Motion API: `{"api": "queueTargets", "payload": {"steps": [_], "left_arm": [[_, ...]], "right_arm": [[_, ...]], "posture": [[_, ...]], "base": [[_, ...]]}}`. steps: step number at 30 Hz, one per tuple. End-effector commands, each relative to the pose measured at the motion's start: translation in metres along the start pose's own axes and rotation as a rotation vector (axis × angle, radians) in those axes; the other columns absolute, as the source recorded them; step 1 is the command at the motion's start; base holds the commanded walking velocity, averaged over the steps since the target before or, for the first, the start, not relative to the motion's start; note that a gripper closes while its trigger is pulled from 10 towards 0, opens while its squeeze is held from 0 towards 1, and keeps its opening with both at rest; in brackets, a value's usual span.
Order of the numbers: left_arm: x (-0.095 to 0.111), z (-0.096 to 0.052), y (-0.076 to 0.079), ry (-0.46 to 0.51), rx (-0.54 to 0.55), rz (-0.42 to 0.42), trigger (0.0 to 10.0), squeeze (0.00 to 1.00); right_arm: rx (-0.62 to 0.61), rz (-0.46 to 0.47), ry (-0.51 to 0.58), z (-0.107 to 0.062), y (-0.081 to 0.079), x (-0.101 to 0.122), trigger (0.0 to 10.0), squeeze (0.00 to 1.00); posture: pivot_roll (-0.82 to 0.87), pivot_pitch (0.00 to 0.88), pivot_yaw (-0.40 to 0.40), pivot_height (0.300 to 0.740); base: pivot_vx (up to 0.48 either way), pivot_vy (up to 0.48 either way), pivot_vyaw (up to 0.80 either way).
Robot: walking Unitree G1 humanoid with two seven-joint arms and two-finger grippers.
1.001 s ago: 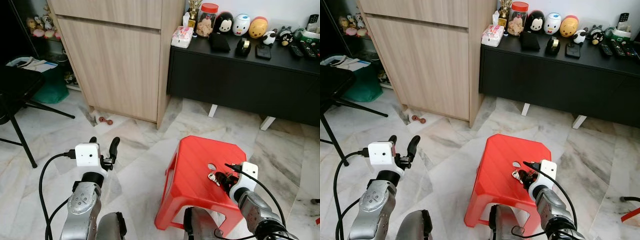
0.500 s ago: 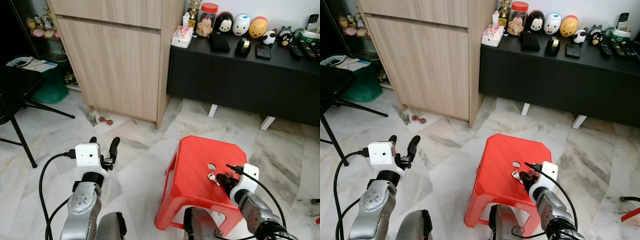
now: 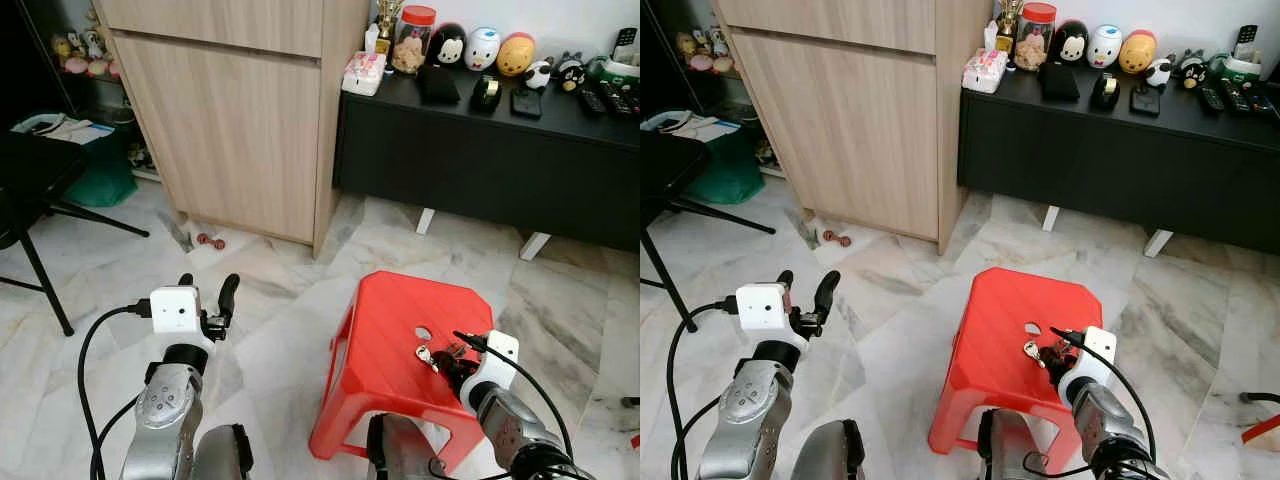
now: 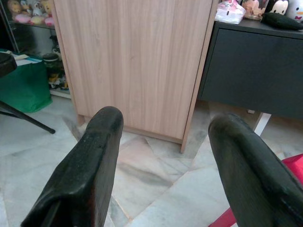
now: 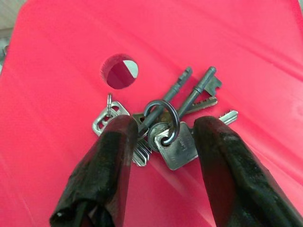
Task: Hang keys on a hook
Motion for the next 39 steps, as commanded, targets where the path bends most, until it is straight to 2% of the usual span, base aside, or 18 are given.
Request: {"api": "queueTargets", "payload": {"steps": [1,2,3,4,5,6,7,12,15,31,34,35,37,38,39], "left_arm": [[-0.005,0.0,0.002,-0.022,-0.006,0.02,10.0,0.0],[-0.005,0.0,0.002,-0.022,-0.006,0.02,10.0,0.0],[-0.005,0.0,0.002,-0.022,-0.006,0.02,10.0,0.0],[-0.005,0.0,0.002,-0.023,-0.006,0.02,10.0,0.0],[-0.005,0.0,0.003,-0.023,-0.005,0.019,10.0,0.0],[-0.005,0.0,0.003,-0.023,-0.005,0.019,10.0,0.0],[-0.005,0.0,0.003,-0.023,-0.005,0.019,10.0,0.0],[-0.005,0.0,0.003,-0.023,-0.005,0.019,10.0,0.0],[-0.006,0.0,0.003,-0.023,-0.004,0.021,10.0,0.0],[-0.006,0.001,0.001,-0.025,0.0,0.023,10.0,0.0],[-0.008,0.001,0.0,-0.029,0.003,0.025,10.0,0.0],[-0.008,0.001,-0.001,-0.031,0.005,0.026,10.0,0.0],[-0.008,0.001,-0.001,-0.032,0.005,0.027,10.0,0.0],[-0.008,0.001,-0.001,-0.032,0.005,0.028,10.0,0.0],[-0.008,0.001,-0.001,-0.032,0.005,0.03,10.0,0.0]], "right_arm": [[-0.028,0.029,-0.024,-0.003,0.009,-0.007,7.8,0.0],[-0.027,0.029,-0.025,-0.003,0.009,-0.008,7.8,0.0],[-0.027,0.029,-0.026,-0.003,0.009,-0.008,6.8,0.0],[-0.027,0.029,-0.027,-0.003,0.009,-0.008,4.4,0.0],[-0.027,0.03,-0.028,-0.003,0.009,-0.009,0.7,0.0],[-0.027,0.03,-0.028,-0.003,0.009,-0.009,0.7,0.0],[-0.026,0.029,-0.027,-0.003,0.009,-0.008,0.0,0.0],[-0.024,0.028,-0.025,-0.003,0.009,-0.008,0.3,0.0],[-0.021,0.027,-0.024,-0.002,0.008,-0.008,0.0,0.0],[-0.014,0.011,0.009,-0.001,0.004,-0.001,0.0,0.0],[-0.038,-0.049,0.097,0.0,0.004,0.022,0.0,0.0],[-0.066,-0.089,0.171,-0.001,0.007,0.039,0.0,0.0],[-0.077,-0.089,0.209,-0.002,0.007,0.048,0.0,0.0],[-0.093,-0.075,0.276,-0.004,0.008,0.063,0.0,0.0],[-0.098,-0.082,0.295,-0.005,0.008,0.068,0.0,0.0]], "posture": [[-0.09,0.091,-0.068,0.596],[-0.09,0.091,-0.068,0.596],[-0.09,0.091,-0.068,0.596],[-0.09,0.091,-0.068,0.596],[-0.09,0.091,-0.069,0.596],[-0.09,0.091,-0.069,0.596],[-0.09,0.091,-0.069,0.596],[-0.09,0.092,-0.069,0.596],[-0.09,0.093,-0.069,0.596],[-0.09,0.09,-0.067,0.596],[-0.1,0.092,-0.066,0.596],[-0.1,0.092,-0.066,0.596],[-0.1,0.093,-0.065,0.596],[-0.1,0.093,-0.065,0.596],[-0.1,0.093,-0.065,0.596]], "base": [[0.0,0.0,0.0],[0.0,0.0,0.0],[0.0,0.0,0.0],[0.0,0.0,0.0],[0.0,0.0,0.0],[0.0,0.0,0.0],[0.0,0.0,0.0],[0.0,0.0,0.0],[0.0,0.0,0.0],[0.0,0.0,0.0],[0.0,0.0,0.0],[0.0,0.0,0.0],[0.0,0.0,0.0],[0.0,0.0,0.0],[0.0,0.0,0.0]]}}
Point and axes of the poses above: a point about 5 cm out from each wrist's last joint towards the gripper, its own z axis pointing out of the wrist towards the gripper, its own x axis along the axis of the wrist's last joint, y = z × x, the point moved 5 cm from there along z, pointing out of the wrist towards the gripper, and after that the axes turned 10 degrees about -z, right-handed, at the moved point
